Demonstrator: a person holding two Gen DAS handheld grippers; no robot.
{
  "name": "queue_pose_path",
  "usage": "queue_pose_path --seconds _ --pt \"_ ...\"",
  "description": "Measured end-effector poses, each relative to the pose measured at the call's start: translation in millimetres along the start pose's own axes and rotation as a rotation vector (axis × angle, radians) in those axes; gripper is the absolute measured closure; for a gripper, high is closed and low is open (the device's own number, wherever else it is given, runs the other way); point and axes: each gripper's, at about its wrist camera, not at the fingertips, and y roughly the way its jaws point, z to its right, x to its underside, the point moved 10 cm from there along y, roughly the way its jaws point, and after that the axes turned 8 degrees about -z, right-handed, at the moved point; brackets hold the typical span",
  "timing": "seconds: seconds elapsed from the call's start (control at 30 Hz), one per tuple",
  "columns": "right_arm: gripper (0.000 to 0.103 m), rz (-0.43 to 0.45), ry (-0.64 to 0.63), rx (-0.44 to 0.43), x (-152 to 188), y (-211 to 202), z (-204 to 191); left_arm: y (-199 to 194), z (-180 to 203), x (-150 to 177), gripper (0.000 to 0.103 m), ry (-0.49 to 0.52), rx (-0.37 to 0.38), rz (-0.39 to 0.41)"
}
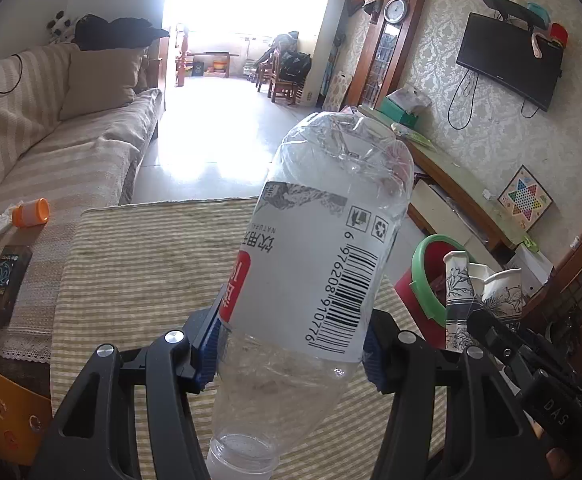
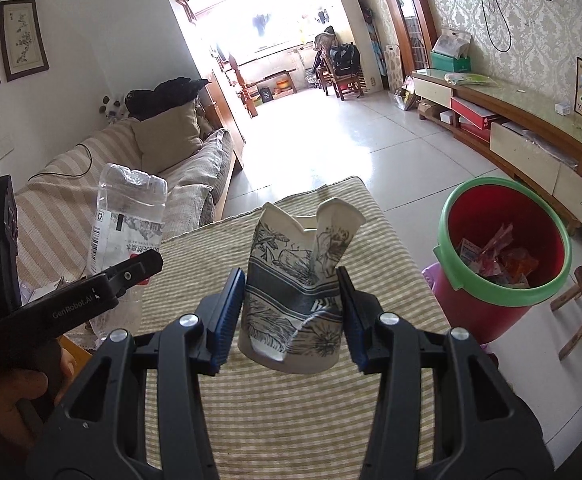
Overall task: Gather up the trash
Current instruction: 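Carry the plastic bottle and paper cup over the red bucket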
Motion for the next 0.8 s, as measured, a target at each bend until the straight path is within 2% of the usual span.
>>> queue_pose_path --seconds 0.47,0.8 --pt "0.058 0.014 0.0 0.041 -2.1 -9.3 15.0 12.3 6.4 0.6 0.049 0.019 0.023 -0.025" --pt "0.058 0.048 0.065 0.116 -11.2 -18.5 68.6 42.5 38.8 -11.1 0.049 0.074 0.075 -0.061"
